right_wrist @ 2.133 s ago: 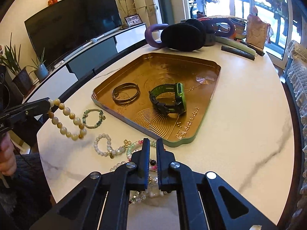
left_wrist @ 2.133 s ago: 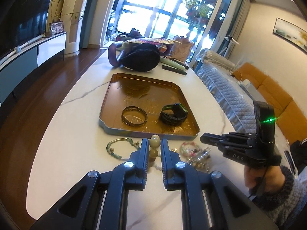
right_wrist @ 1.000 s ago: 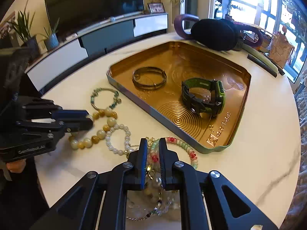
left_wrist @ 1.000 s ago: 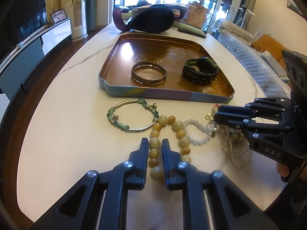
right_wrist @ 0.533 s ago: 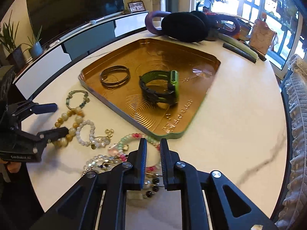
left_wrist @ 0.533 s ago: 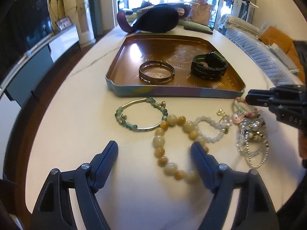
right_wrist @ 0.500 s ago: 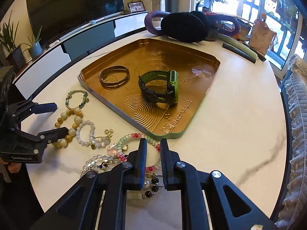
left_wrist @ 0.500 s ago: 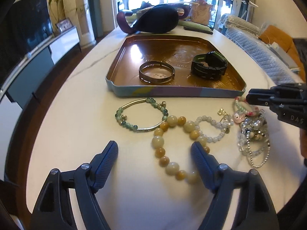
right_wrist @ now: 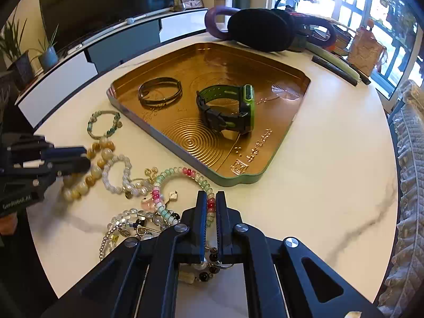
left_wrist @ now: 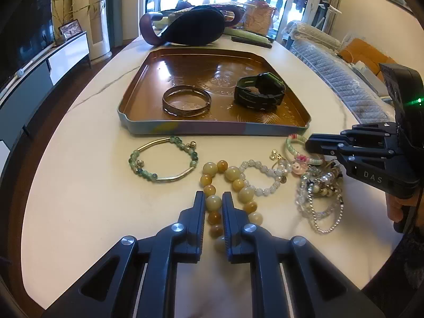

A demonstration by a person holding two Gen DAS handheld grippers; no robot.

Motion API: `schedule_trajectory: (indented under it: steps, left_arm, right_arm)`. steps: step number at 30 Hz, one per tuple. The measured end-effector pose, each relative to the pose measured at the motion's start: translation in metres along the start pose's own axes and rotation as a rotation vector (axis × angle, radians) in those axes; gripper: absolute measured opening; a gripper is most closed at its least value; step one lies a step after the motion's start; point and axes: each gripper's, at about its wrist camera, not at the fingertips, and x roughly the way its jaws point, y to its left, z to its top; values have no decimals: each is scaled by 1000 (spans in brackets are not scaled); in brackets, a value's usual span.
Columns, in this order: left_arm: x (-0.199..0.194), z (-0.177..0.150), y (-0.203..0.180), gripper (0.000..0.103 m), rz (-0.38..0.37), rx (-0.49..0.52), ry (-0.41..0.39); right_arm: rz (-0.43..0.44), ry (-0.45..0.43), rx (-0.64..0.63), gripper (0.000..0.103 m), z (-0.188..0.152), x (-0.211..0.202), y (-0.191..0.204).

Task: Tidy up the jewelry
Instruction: 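Lift the yellow bead bracelet with left tool while right tool lifts pastel bracelet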

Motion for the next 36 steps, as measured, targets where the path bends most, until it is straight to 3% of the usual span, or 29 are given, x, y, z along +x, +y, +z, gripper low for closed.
schedule_trajectory:
  steps: [14,22,36]
  left_arm:
    - [-46,20,-16,13,-41,0,-137]
    - [-63,29,-29,13,-61,-6,-192]
    - [-120,76,-35,13,-168,3,-347]
  right_arm:
    - [-2,-134,-31,5,8,-48,9]
    - [-15,-198,59,5,12,-71,3]
    - [-22,-312,99,5,35,-113,-3]
